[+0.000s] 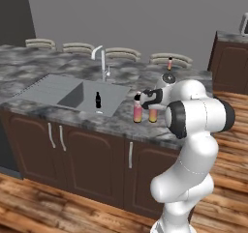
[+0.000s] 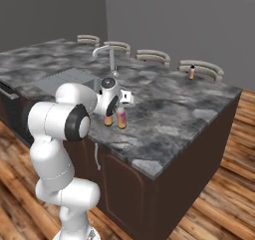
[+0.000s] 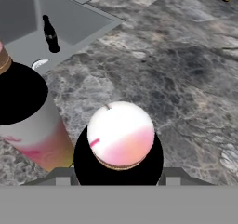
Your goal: Place the large bottle from the dining counter next to the other large bottle outside the sink, and place the small bottle from the dining counter next to the other small bottle inside the sink.
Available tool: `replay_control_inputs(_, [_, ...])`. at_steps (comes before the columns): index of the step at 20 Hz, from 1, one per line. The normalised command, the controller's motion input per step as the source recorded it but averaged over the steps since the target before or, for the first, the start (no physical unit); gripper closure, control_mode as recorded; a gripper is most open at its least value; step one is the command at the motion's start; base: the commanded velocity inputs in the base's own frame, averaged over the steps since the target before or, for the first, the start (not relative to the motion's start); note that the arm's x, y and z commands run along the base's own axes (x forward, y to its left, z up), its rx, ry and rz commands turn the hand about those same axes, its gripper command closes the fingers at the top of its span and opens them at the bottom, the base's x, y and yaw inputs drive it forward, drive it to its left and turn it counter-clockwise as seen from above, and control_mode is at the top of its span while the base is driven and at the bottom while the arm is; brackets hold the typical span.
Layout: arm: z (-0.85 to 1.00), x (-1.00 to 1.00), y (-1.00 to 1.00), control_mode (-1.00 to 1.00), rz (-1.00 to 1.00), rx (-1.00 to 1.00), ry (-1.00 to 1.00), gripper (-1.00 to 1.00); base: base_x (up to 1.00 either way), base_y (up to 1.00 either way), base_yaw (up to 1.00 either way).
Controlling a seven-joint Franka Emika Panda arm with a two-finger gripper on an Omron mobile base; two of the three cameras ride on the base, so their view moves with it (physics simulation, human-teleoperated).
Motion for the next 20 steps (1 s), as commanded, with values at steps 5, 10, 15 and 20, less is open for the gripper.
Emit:
replay_control_inputs(5, [0.00,0.00,0.00,1.00,0.00,0.00,0.00,1.00,0.00,0.21,0.00])
replay_control_inputs(10, [0.00,0.00,0.00,1.00,0.00,0.00,0.00,1.00,-0.01,0.22,0.00])
replay_control_inputs(15, [0.00,0.00,0.00,1.00,0.00,0.00,0.00,1.00,0.00,0.37,0.00])
replay_control_inputs(20, [0.00,0.00,0.00,1.00,0.00,0.00,0.00,1.00,0.00,0.35,0.00])
